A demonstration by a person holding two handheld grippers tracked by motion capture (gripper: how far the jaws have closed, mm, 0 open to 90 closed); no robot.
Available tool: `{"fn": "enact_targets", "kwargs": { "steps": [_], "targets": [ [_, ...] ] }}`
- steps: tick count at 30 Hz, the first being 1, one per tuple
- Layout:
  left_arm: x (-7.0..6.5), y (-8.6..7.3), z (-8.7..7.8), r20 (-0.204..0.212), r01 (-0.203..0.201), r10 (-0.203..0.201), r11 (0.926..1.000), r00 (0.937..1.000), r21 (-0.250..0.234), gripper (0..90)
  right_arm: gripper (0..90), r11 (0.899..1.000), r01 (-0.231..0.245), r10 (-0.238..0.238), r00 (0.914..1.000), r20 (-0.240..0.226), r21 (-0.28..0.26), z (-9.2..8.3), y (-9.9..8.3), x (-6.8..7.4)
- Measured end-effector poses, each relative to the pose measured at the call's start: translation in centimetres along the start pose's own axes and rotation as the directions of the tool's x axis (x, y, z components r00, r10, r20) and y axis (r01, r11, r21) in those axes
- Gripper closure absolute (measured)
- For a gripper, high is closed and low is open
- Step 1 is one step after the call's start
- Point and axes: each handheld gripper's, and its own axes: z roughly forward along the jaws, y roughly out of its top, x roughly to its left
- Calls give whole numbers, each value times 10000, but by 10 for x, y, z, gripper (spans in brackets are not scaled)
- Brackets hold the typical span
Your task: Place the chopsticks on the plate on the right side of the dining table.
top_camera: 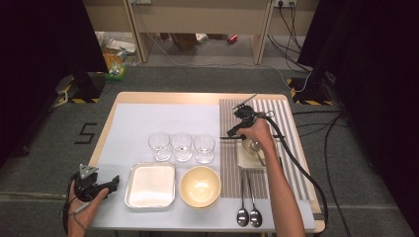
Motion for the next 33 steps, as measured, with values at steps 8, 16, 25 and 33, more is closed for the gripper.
{"fn": "enact_targets", "kwargs": {
  "steps": [8, 16, 25, 33],
  "targets": [
    [0, 0, 0, -6, 12, -12, 10000, 10000, -2, 123, 319, 9977, -481, 498, 9981, 362, -480, -31, -7, -20],
    [-1, 0, 0, -27, -6, 6, 10000, 10000, -28, 124, 313, 9868, -1314, 1376, 9885, 625, -943, -58, -26, -48],
    [-1, 0, 0, -44, -18, 17, 10000, 10000, -31, 124, 306, 9635, -2371, 2510, 9615, 1120, -1241, -76, -55, -80],
    [-1, 0, 0, -43, -19, 18, 10000, 10000, -27, 124, 299, 9392, -3201, 3361, 9311, 1415, -1240, -73, -76, -98]
  ]
}}
